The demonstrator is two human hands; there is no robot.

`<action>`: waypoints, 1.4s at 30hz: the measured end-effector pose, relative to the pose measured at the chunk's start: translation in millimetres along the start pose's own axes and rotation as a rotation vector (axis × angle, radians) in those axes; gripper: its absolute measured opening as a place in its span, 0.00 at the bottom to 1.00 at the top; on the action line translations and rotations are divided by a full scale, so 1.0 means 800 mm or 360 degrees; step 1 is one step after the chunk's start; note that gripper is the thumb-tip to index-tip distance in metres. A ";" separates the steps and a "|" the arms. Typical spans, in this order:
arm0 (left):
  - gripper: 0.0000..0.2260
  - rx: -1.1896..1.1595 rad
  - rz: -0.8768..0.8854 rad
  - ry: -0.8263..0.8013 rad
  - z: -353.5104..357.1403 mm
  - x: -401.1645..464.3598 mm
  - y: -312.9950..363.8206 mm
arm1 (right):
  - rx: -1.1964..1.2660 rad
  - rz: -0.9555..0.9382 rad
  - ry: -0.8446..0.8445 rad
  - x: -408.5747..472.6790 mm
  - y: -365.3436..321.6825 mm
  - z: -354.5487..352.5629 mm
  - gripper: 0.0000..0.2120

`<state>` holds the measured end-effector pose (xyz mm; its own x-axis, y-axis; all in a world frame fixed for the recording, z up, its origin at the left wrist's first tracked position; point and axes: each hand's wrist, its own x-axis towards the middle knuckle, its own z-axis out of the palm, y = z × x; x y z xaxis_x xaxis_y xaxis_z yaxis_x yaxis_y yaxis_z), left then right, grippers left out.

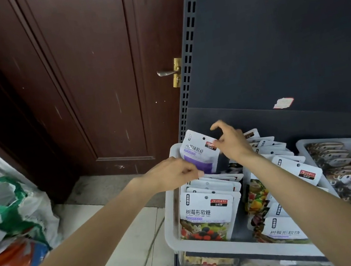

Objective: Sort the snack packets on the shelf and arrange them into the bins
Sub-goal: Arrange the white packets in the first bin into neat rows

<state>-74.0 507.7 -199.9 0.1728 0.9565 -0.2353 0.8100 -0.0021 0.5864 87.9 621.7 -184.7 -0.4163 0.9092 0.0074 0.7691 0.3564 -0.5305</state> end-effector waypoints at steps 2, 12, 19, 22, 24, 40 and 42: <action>0.19 -0.0053 -0.0057 0.0101 0.001 0.001 0.006 | 0.0116 0.0008 -0.0083 -0.008 0.000 0.000 0.17; 0.09 -0.0279 -0.0042 0.0032 0.014 -0.006 0.006 | -0.0050 -0.0197 -0.0373 -0.029 0.002 -0.025 0.16; 0.09 -0.0292 -0.0067 -0.0064 0.021 -0.024 0.012 | -0.0422 -0.0309 -0.0264 -0.035 0.002 -0.038 0.08; 0.08 -0.0254 -0.0115 -0.0094 0.028 -0.032 0.013 | -0.0418 -0.0234 -0.0462 -0.044 0.004 -0.019 0.23; 0.09 -0.0239 -0.0162 -0.0003 0.031 -0.033 0.014 | -0.0352 -0.0226 -0.0510 -0.048 0.005 -0.006 0.23; 0.16 -0.0036 -0.0319 0.0112 0.047 -0.021 0.001 | -0.0239 -0.0371 -0.0924 -0.064 0.030 0.018 0.16; 0.18 0.0373 -0.0297 0.0017 0.048 -0.012 -0.001 | -0.0321 -0.0398 -0.0921 -0.061 0.031 0.017 0.14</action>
<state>-54.8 487.7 -227.6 0.0037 0.9497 -0.3131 0.9348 0.1079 0.3384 120.6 583.6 -209.6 -0.7442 0.5516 -0.3767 0.6678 0.6263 -0.4023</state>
